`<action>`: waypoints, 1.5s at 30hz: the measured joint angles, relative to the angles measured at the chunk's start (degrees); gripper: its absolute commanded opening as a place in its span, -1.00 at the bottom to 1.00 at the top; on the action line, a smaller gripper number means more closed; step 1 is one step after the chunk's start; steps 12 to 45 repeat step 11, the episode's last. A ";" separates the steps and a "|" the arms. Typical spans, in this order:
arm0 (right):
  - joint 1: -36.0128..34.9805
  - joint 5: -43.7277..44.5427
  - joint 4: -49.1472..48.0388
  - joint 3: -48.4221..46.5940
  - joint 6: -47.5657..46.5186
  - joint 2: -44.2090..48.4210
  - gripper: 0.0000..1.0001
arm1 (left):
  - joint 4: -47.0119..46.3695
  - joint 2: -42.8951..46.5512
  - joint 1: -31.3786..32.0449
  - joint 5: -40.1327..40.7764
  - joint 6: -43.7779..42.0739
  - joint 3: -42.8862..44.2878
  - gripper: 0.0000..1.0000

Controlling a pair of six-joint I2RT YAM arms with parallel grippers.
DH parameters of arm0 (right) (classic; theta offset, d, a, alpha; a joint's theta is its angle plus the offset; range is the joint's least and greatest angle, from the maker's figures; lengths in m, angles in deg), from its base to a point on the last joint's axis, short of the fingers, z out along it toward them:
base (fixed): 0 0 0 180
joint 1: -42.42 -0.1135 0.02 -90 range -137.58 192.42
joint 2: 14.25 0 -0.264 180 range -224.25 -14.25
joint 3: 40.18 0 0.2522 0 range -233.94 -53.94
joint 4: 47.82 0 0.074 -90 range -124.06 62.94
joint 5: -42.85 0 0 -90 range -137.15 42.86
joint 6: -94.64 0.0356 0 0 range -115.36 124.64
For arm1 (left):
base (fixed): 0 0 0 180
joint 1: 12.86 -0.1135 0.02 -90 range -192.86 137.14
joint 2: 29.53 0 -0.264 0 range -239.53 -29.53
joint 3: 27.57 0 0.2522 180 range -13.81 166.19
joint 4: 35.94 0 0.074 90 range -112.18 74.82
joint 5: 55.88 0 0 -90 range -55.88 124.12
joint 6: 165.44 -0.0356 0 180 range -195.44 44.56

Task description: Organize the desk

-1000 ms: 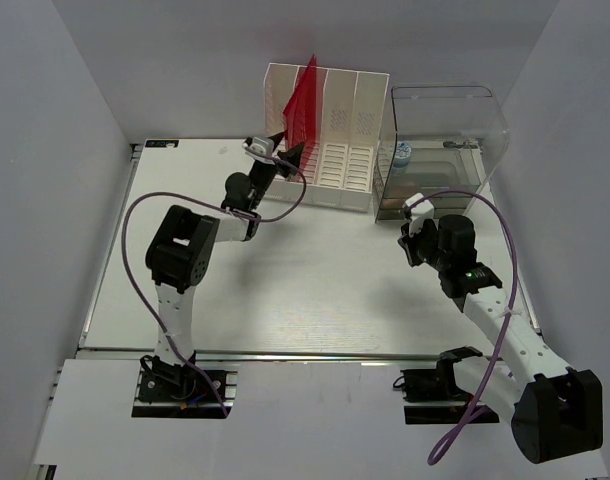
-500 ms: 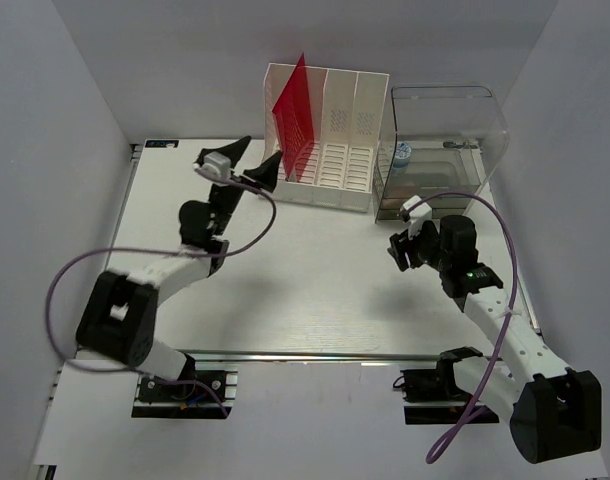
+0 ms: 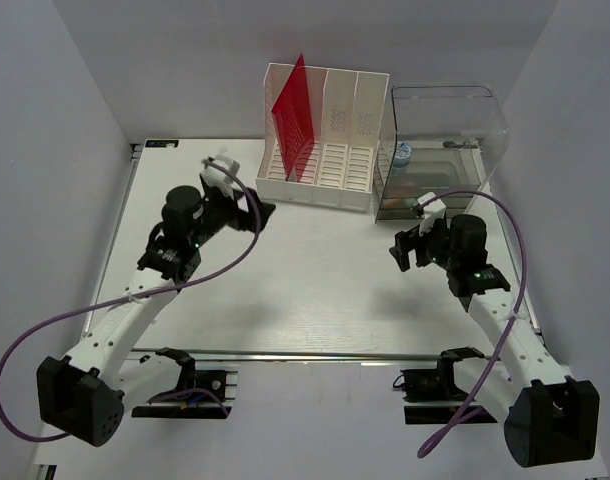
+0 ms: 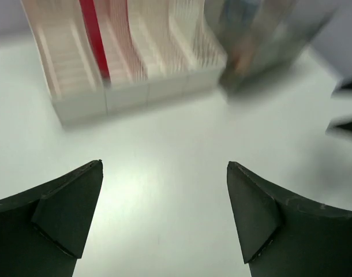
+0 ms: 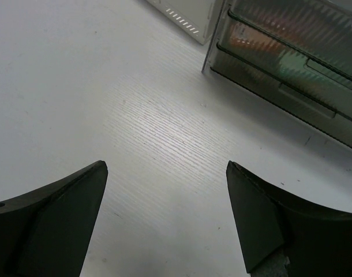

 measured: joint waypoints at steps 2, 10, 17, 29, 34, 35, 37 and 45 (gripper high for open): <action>0.81 0.66 0.46 -0.42 1.01 0.02 0.78 | 5.64 -0.87 -0.02 -1.33 -1.42 -3.23 0.96; 6.49 3.54 0.76 -0.63 2.43 3.06 0.78 | 13.66 0.42 -0.04 -6.99 -6.91 -11.82 0.96; 7.28 3.45 0.83 -0.63 2.27 3.45 0.78 | 13.53 1.38 -0.04 -7.02 -7.45 -11.89 0.96; 7.28 3.45 0.83 -0.63 2.27 3.45 0.78 | 13.53 1.38 -0.04 -7.02 -7.45 -11.89 0.96; 7.28 3.45 0.83 -0.63 2.27 3.45 0.78 | 13.53 1.38 -0.04 -7.02 -7.45 -11.89 0.96; 7.28 3.45 0.83 -0.63 2.27 3.45 0.78 | 13.53 1.38 -0.04 -7.02 -7.45 -11.89 0.96; 7.28 3.45 0.83 -0.63 2.27 3.45 0.78 | 13.53 1.38 -0.04 -7.02 -7.45 -11.89 0.96; 7.28 3.45 0.83 -0.63 2.27 3.45 0.78 | 13.53 1.38 -0.04 -7.02 -7.45 -11.89 0.96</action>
